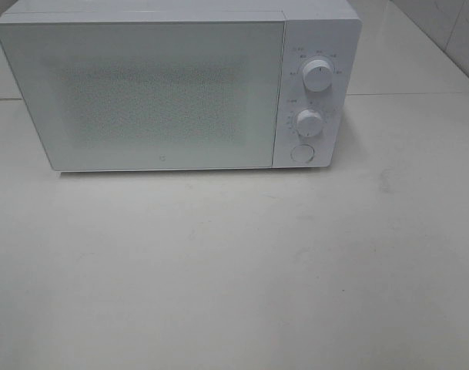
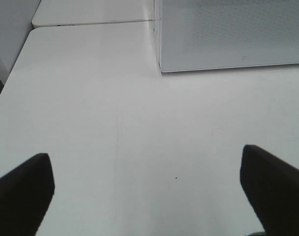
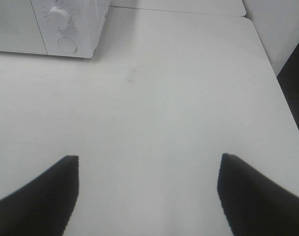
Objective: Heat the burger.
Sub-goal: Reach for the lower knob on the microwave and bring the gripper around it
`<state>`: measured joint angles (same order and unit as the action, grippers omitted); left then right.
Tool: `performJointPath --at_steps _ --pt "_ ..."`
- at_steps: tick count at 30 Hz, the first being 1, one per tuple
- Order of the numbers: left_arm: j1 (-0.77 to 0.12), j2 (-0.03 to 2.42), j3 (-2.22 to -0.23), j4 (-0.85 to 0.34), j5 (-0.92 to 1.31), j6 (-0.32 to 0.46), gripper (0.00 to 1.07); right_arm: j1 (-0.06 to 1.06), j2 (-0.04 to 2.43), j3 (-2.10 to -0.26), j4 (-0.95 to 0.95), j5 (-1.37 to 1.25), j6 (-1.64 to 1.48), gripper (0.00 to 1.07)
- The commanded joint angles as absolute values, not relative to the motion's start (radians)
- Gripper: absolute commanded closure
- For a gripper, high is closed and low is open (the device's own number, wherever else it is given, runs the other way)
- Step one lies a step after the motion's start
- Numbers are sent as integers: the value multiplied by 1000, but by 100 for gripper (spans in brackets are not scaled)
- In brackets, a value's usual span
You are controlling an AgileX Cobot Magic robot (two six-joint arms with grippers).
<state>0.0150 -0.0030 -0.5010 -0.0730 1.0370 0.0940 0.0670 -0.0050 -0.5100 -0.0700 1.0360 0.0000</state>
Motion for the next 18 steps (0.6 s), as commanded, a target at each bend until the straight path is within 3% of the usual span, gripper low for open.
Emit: performJointPath --at_steps 1,18 --pt "17 -35 -499 -79 1029 94 9 62 -31 -506 -68 1029 0 32" --pt "17 -34 -499 -79 1029 94 9 62 -31 -506 -68 1029 0 32"
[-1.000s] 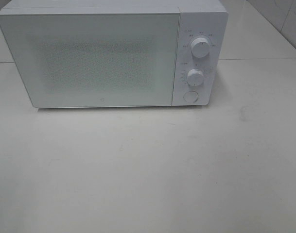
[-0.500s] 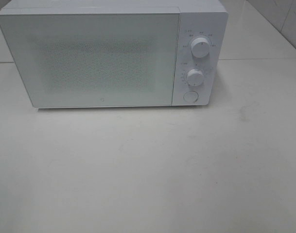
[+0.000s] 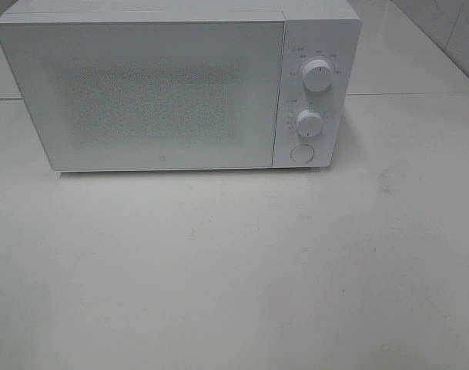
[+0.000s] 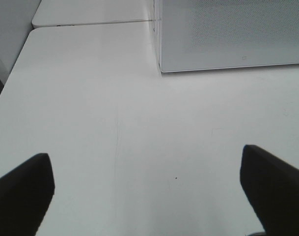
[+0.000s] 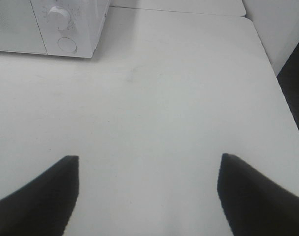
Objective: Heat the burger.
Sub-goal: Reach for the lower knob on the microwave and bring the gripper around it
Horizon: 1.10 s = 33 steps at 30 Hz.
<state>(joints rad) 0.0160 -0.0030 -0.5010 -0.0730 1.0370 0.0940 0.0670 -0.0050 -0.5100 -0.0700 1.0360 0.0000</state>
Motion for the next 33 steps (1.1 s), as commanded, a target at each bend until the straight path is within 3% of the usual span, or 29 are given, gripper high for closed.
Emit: performJointPath --at_steps 1,13,33 --pt "17 -34 -499 -79 1029 94 9 62 -31 -506 -68 1029 0 32" --pt "17 -34 -499 -79 1029 94 9 62 19 -542 -72 1005 7 31" --pt "17 -34 -499 -79 1029 94 9 62 372 -541 -71 612 7 31"
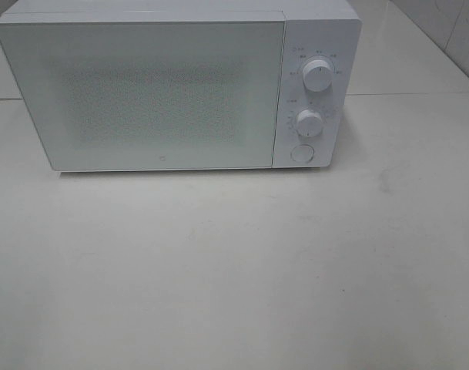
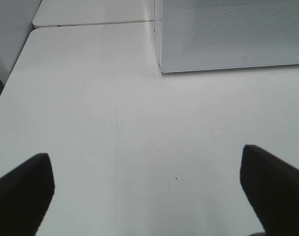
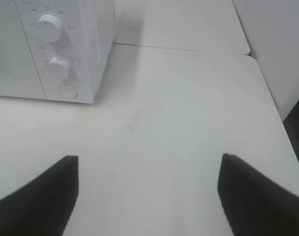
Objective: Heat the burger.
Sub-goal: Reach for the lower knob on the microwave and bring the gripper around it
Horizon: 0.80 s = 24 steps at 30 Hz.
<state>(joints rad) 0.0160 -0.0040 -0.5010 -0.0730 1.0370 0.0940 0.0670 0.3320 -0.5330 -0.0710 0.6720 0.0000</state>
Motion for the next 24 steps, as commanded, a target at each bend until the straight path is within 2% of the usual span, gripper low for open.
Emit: performJointPath --at_steps 1,24 --pt "17 -34 -499 -79 1029 94 9 62 386 -541 -71 594 7 31" --pt "17 -34 -499 -79 1029 94 9 62 868 -541 -60 172 119 31"
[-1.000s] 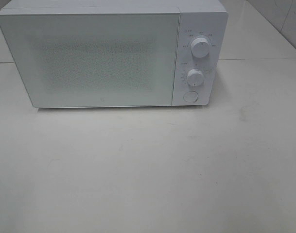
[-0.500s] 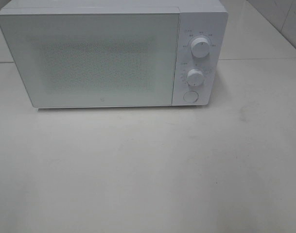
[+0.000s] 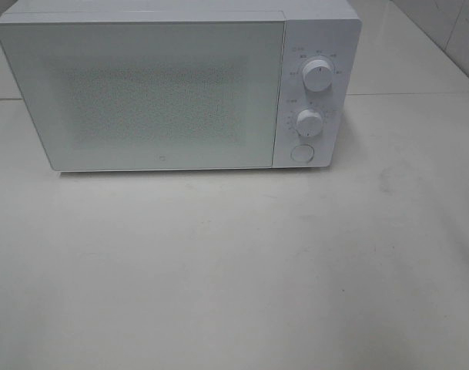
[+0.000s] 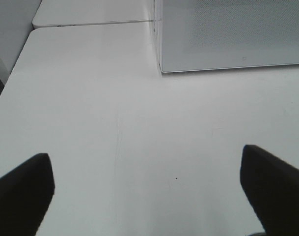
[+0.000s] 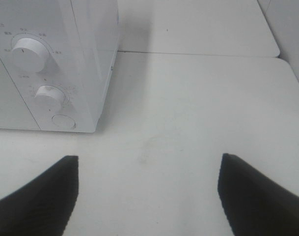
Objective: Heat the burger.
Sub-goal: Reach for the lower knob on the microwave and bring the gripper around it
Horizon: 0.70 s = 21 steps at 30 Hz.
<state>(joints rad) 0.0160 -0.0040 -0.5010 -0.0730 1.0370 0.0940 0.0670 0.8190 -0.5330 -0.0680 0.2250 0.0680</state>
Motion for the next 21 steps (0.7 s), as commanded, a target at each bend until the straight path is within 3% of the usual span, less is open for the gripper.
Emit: performJointPath --at_steps 1,9,17,21 --pt "17 -34 -499 -79 1029 94 9 62 868 -541 -60 172 119 31" --pt "17 -34 -499 -79 1029 94 9 62 1040 -540 -69 -20 180 31" --pt "17 -34 -499 -79 1029 94 9 62 1141 -417 -58 -385 173 31" --pt "17 -34 -499 -79 1029 94 9 64 1177 -330 47 -620 108 31"
